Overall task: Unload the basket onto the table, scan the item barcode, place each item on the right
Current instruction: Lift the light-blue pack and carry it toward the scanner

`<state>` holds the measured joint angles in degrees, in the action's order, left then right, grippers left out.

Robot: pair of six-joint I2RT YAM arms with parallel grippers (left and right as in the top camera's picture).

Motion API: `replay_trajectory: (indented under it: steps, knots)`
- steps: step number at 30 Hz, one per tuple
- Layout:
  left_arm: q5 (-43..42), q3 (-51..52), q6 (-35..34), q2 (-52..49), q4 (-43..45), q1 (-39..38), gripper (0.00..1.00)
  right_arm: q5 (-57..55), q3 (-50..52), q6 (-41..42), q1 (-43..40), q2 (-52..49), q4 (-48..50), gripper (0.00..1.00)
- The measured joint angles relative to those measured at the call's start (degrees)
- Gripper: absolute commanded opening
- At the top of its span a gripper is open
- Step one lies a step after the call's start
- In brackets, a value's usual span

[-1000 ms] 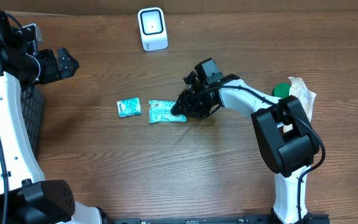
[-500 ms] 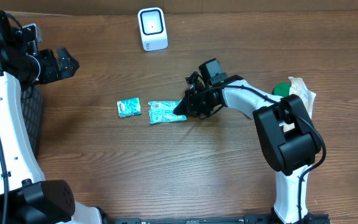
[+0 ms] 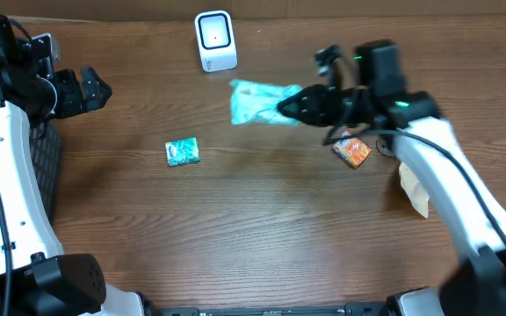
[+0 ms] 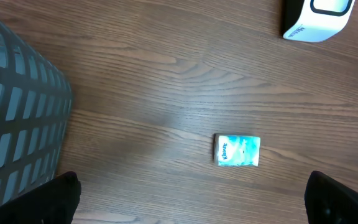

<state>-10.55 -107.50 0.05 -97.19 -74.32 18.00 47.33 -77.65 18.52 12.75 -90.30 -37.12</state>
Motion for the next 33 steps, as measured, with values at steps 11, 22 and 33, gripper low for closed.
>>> replay_trajectory:
  steps: [11,22,33]
  knots:
    - [0.02,0.0,0.0,0.0,0.0,0.0,1.0,2.27,-0.02,-5.55,-2.89,5.55,-7.48,0.04]
    - [0.0,0.0,0.0,0.0,0.0,0.0,1.0,1.09,-0.02,-8.13,-2.58,5.84,-9.75,0.04]
    - [0.02,0.0,0.0,0.0,0.02,0.0,1.0,-30.32,-16.55,-8.11,10.86,0.83,-13.9,0.04]
